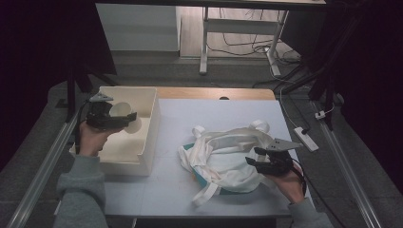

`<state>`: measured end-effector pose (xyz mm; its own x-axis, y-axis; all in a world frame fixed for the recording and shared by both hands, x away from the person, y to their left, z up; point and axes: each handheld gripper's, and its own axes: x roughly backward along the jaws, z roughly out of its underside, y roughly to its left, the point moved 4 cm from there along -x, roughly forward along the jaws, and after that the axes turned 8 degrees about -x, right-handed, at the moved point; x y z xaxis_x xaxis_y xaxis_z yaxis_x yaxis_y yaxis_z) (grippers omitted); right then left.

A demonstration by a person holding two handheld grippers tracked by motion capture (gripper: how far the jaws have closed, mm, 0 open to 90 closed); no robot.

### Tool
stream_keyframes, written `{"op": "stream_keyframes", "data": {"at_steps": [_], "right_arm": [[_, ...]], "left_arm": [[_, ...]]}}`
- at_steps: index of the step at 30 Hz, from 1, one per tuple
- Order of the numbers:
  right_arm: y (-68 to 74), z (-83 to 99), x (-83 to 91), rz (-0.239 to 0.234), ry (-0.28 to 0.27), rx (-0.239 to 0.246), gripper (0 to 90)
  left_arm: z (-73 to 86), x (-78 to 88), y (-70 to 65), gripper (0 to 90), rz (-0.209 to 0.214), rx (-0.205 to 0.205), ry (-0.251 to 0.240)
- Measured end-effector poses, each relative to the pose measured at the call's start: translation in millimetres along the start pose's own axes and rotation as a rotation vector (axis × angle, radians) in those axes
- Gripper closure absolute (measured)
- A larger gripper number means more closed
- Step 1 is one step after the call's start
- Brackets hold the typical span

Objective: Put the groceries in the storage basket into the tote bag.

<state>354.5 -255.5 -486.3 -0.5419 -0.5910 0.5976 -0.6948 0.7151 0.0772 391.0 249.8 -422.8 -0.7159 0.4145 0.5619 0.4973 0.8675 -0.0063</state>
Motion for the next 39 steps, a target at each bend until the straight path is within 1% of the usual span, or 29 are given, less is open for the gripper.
{"op": "stream_keyframes", "data": {"at_steps": [4,7,9,12,15,21,27,29,34,37,39], "right_arm": [[0.0,-0.2,-0.1,0.001,-0.002,-0.001,44.7],[0.1,-0.7,0.4,0.003,-0.004,-0.003,44.7],[0.1,-1.0,0.8,0.004,-0.005,-0.004,44.7],[0.2,-1.3,1.0,0.004,-0.008,-0.002,44.7],[-0.1,-1.4,0.9,0.007,-0.009,-0.001,44.0],[0.2,-1.9,1.2,0.007,-0.017,-0.001,43.2],[3.6,-4.2,1.8,0.003,-0.032,0.005,41.0],[7.4,-6.9,2.4,-0.008,-0.047,0.012,39.0],[22.3,-15.8,4.5,-0.030,-0.080,0.053,35.3],[29.7,-19.0,4.6,-0.041,-0.085,0.064,34.2],[32.8,-20.1,4.1,-0.043,-0.084,0.070,33.1]], "left_arm": [[-10.0,16.3,-5.8,19.2,0.008,0.003,-0.081],[-17.3,27.0,-13.2,19.2,0.037,0.008,-0.144],[-22.3,32.4,-19.7,19.2,0.057,0.003,-0.177],[-29.0,37.2,-32.0,19.2,0.100,-0.015,-0.211],[-34.1,36.4,-45.5,19.2,0.148,-0.033,-0.227],[-42.5,30.0,-73.4,19.2,0.232,-0.072,-0.231],[-46.9,15.9,-100.7,19.1,0.294,-0.104,-0.211],[-48.9,10.2,-112.4,19.1,0.320,-0.118,-0.201],[-54.4,-5.4,-145.5,19.1,0.374,-0.173,-0.169],[-54.3,-17.2,-162.0,19.0,0.397,-0.197,-0.140],[-52.6,-25.0,-170.8,19.1,0.402,-0.215,-0.118]]}}
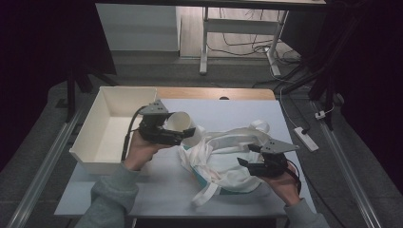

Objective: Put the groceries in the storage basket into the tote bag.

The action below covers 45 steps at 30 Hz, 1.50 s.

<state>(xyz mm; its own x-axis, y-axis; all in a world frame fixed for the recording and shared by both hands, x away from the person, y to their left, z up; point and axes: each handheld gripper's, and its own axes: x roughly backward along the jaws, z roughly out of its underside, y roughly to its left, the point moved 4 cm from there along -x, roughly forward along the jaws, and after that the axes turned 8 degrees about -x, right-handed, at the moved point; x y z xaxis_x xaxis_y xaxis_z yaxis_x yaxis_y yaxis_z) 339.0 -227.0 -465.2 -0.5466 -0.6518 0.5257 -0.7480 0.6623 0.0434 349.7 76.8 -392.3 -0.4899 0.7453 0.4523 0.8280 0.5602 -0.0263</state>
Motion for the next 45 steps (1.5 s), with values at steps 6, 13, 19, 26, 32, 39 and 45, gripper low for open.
{"op": "stream_keyframes", "data": {"at_steps": [6,13,19,26,32,39,45], "right_arm": [[10.5,-4.8,-2.9,-0.018,-0.013,0.009,25.8],[34.0,-13.8,-14.2,-0.046,-0.023,0.053,18.1],[45.9,-16.5,-31.4,-0.048,-0.019,0.063,13.2],[49.6,-22.3,-44.4,-0.027,-0.045,0.054,12.0],[53.8,-25.6,-54.0,-0.025,-0.045,0.077,16.0],[53.3,-25.4,-53.9,0.008,-0.035,0.087,22.5],[43.0,-21.9,-56.3,0.030,-0.011,0.091,22.6]], "left_arm": [[5.2,-27.9,-10.9,19.0,0.029,-0.013,0.056],[12.7,-58.0,-16.3,19.0,0.065,0.002,0.110],[9.9,-73.6,-25.6,18.9,0.093,-0.006,0.116],[9.0,-85.1,-33.2,18.9,0.112,-0.008,0.123],[7.0,-91.0,-41.4,18.9,0.150,-0.012,0.122],[7.9,-96.8,-43.0,18.2,0.156,-0.012,0.130],[0.5,-80.4,-38.2,12.4,0.140,0.019,0.043]]}}
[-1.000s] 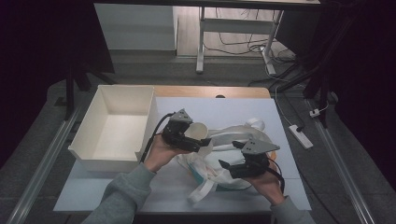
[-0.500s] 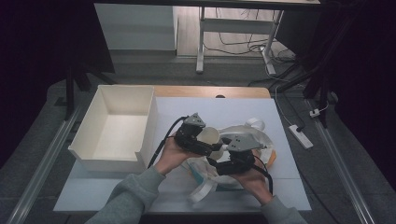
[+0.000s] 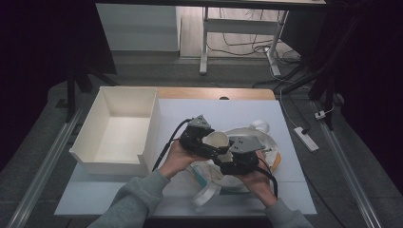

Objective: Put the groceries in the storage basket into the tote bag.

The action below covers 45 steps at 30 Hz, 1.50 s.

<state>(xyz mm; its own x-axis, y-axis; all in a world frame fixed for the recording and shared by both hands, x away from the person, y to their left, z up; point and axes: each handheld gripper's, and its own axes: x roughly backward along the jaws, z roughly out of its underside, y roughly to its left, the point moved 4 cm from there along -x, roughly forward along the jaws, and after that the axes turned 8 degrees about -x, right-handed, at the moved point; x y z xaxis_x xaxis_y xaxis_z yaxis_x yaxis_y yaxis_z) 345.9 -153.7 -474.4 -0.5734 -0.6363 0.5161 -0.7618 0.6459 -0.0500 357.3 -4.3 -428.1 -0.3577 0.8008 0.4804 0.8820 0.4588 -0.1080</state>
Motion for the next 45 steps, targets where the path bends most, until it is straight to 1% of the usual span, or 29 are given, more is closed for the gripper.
{"op": "stream_keyframes", "data": {"at_steps": [2,5,6,8,9,11,14,16,20,23,26,30,33,38,39,40,41,42,44,45], "right_arm": [[-9.0,4.3,-1.2,0.015,0.007,-0.022,22.6],[-25.4,9.8,-0.7,0.040,0.003,-0.069,22.6],[-31.9,12.2,-0.6,0.056,0.004,-0.088,22.6],[-39.4,16.0,-1.5,0.070,0.006,-0.109,22.6],[-42.5,18.2,-2.2,0.074,0.017,-0.117,22.6],[-46.1,22.5,-5.8,0.087,0.035,-0.119,22.6],[-49.2,28.7,-12.3,0.099,0.063,-0.120,22.6],[-51.7,31.8,-16.4,0.105,0.077,-0.124,22.7],[-55.8,36.3,-21.1,0.110,0.086,-0.140,22.7],[-56.6,42.5,-24.4,0.112,0.104,-0.131,22.7],[-57.1,44.7,-21.4,0.110,0.108,-0.145,22.6],[-56.9,48.4,-16.9,0.107,0.133,-0.140,22.6],[-58.4,50.9,-14.7,0.106,0.137,-0.151,22.6],[-59.6,51.1,-15.2,0.117,0.137,-0.147,22.4],[-59.2,51.3,-15.0,0.116,0.135,-0.141,21.9],[-58.9,51.3,-14.5,0.112,0.134,-0.140,19.3],[-59.0,50.6,-13.9,0.104,0.137,-0.146,14.3],[-59.1,49.2,-12.3,0.094,0.134,-0.150,11.7],[-57.7,45.6,-5.0,0.058,0.124,-0.169,9.5],[-56.4,44.0,0.6,0.048,0.118,-0.166,8.7]], "left_arm": [[-1.3,9.1,2.6,12.2,-0.002,0.003,-0.021],[-0.8,21.4,9.3,12.5,-0.023,0.012,-0.039],[-0.6,23.7,10.9,12.8,-0.028,0.018,-0.042],[0.8,28.2,15.5,13.4,-0.043,0.025,-0.041],[1.8,29.7,17.6,13.5,-0.050,0.028,-0.036],[3.8,31.9,21.3,13.9,-0.063,0.032,-0.029],[6.3,33.1,24.6,14.3,-0.071,0.044,-0.026],[7.9,32.6,26.2,14.4,-0.074,0.044,-0.017],[11.3,29.4,27.9,14.4,-0.078,0.042,0.006],[13.3,27.9,28.8,14.4,-0.080,0.043,0.016],[15.3,27.4,29.3,14.4,-0.083,0.042,0.025],[17.7,28.1,30.0,14.4,-0.089,0.040,0.036],[19.2,28.6,31.3,14.6,-0.108,0.042,0.039],[20.3,29.4,32.0,15.0,-0.109,0.041,0.043],[20.6,29.2,31.9,15.0,-0.109,0.041,0.045],[20.8,29.2,31.7,15.0,-0.109,0.041,0.047],[21.0,29.3,31.3,15.0,-0.109,0.041,0.046],[21.2,29.5,30.7,15.2,-0.109,0.037,0.048],[22.0,29.2,29.6,15.3,-0.108,0.026,0.059],[22.7,28.7,29.1,15.3,-0.112,0.022,0.065]]}}
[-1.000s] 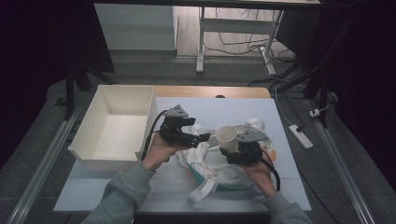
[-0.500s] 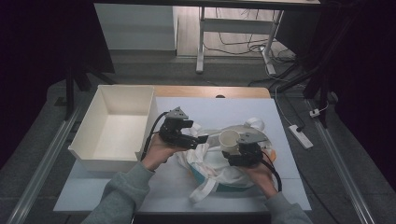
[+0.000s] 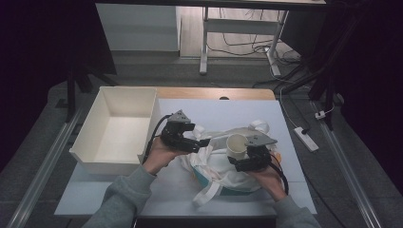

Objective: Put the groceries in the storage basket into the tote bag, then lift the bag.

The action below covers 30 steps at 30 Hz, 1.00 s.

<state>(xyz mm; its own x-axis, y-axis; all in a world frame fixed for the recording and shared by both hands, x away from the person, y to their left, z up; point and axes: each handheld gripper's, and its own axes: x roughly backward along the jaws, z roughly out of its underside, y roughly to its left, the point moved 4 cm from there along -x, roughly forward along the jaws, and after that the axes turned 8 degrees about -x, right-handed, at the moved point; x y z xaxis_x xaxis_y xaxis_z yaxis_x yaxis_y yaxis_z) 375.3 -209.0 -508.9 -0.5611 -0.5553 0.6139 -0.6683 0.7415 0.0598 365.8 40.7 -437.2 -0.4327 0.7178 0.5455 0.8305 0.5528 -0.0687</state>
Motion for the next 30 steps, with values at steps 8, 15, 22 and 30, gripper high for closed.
{"op": "stream_keyframes", "data": {"at_steps": [8,15,22,30], "right_arm": [[-2.6,-2.3,49.7,-0.001,-0.072,0.013,7.7],[-21.8,-3.3,64.1,-0.047,-0.088,-0.018,18.7],[-34.4,-2.3,71.9,-0.010,-0.108,-0.040,21.2],[-49.4,2.9,76.5,0.039,-0.110,-0.076,23.0]], "left_arm": [[7.2,-6.4,-3.9,15.4,-0.002,-0.033,0.064],[13.5,-13.0,-5.2,16.1,-0.009,-0.039,0.088],[22.7,-21.2,-4.8,16.0,-0.010,-0.038,0.130],[39.6,-30.0,-5.1,16.0,-0.024,-0.030,0.193]]}}
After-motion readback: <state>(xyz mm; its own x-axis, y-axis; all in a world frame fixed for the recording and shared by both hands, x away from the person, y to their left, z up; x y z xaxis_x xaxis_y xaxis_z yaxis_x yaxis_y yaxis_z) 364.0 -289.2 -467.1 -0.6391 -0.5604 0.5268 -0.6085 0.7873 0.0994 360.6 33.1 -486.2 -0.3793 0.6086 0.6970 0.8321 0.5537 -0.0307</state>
